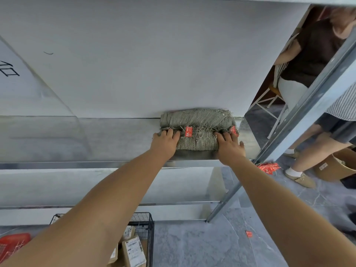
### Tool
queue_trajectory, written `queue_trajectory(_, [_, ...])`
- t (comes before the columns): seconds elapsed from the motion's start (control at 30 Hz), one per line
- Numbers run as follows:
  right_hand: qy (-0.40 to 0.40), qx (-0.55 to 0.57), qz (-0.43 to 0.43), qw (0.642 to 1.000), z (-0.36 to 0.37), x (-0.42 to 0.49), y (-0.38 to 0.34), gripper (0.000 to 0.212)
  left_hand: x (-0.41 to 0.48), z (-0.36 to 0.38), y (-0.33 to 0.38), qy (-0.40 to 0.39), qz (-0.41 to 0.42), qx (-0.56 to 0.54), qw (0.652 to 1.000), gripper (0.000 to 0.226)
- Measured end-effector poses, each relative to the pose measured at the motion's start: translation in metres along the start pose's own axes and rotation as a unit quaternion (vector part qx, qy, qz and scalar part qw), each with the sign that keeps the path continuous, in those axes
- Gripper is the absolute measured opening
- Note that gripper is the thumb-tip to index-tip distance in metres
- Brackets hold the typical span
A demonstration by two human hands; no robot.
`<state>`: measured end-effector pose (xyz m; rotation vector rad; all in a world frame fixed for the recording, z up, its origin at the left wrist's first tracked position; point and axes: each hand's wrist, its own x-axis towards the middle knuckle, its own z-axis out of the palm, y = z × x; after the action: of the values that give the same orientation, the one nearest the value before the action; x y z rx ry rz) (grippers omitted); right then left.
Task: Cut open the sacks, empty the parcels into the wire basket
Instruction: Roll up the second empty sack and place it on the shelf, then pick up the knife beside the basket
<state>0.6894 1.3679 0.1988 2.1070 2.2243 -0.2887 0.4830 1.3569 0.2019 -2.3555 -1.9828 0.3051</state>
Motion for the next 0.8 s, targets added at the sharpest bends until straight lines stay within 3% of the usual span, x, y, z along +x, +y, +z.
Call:
queue_trajectory(0.13, [-0.054, -0.034, -0.017, 0.998, -0.021, -0.005, 0.002, 0.074, -0.008, -0.018, 0.003, -0.044, 0.013, 0.015, 0.999, 0.076])
queue_trajectory(0.27, [-0.029, -0.071, -0.023, 0.997, -0.044, -0.017, -0.007, 0.073, -0.020, -0.037, 0.001, -0.053, 0.034, 0.032, 0.998, 0.092])
queue_trajectory(0.5, [-0.007, -0.097, -0.060, 0.993, -0.053, -0.062, -0.023, 0.080, -0.074, -0.039, -0.006, 0.001, 0.056, 0.036, 0.998, 0.087])
queue_trajectory(0.67, [0.026, -0.108, -0.073, 0.991, -0.058, -0.097, -0.048, 0.082, -0.119, -0.031, -0.017, -0.030, 0.070, 0.032, 0.997, 0.080])
queue_trajectory(0.8, [0.037, -0.116, -0.070, 0.990, -0.063, -0.132, -0.080, 0.084, -0.154, -0.045, -0.041, 0.002, 0.078, 0.028, 0.997, 0.078])
